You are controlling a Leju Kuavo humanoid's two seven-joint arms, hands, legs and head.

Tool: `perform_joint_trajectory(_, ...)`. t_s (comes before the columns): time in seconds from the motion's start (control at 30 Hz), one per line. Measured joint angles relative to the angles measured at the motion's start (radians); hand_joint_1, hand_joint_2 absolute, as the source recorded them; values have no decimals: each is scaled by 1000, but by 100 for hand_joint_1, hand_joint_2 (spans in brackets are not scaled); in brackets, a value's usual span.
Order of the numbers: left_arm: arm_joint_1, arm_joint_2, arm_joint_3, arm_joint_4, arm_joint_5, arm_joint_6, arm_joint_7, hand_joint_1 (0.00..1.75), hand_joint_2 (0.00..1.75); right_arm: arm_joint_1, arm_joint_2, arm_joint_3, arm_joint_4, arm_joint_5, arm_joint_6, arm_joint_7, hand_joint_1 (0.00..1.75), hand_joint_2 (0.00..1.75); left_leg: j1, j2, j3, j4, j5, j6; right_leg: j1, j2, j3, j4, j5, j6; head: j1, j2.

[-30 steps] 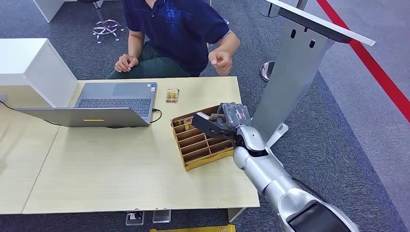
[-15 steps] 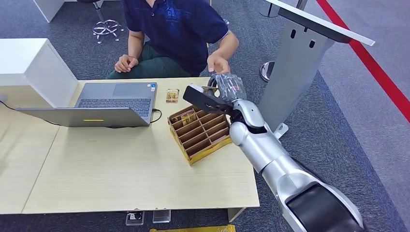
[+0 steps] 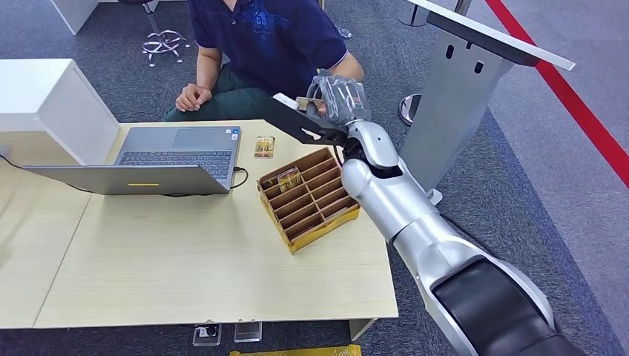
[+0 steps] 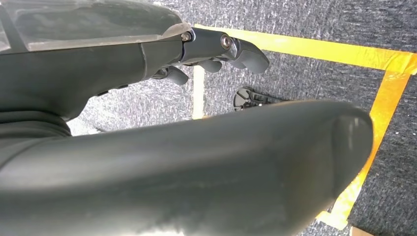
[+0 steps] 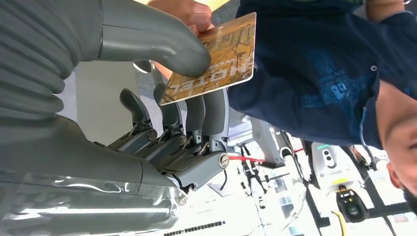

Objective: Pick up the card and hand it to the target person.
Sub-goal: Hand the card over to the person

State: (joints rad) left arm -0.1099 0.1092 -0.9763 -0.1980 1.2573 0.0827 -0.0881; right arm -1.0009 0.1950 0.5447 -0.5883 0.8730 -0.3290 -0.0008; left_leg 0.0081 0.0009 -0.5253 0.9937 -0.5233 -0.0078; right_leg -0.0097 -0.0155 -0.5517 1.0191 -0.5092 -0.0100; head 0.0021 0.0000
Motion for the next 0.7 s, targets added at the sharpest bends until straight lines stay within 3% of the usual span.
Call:
perform_joint_trajectory(0.2, 0, 0, 0, 0, 4, 1, 0, 0, 0, -12, 13, 7, 19, 8, -9, 5, 138, 175, 0, 0, 0, 0, 0, 0, 0, 0, 0, 0, 0, 0, 0, 0)
perform_joint_trajectory(0.33, 0, 0, 0, 0, 6, -5, 0, 0, 0, -12, 13, 10, 26, 10, -9, 6, 0, 175, 0, 0, 0, 0, 0, 0, 0, 0, 0, 0, 0, 0, 1, 0)
perform_joint_trajectory(0.7, 0, 0, 0, 0, 5, -19, -2, 0, 0, -12, 13, 12, 38, 0, -8, 4, 0, 175, 0, 0, 0, 0, 0, 0, 0, 0, 0, 0, 0, 0, 0, 0)
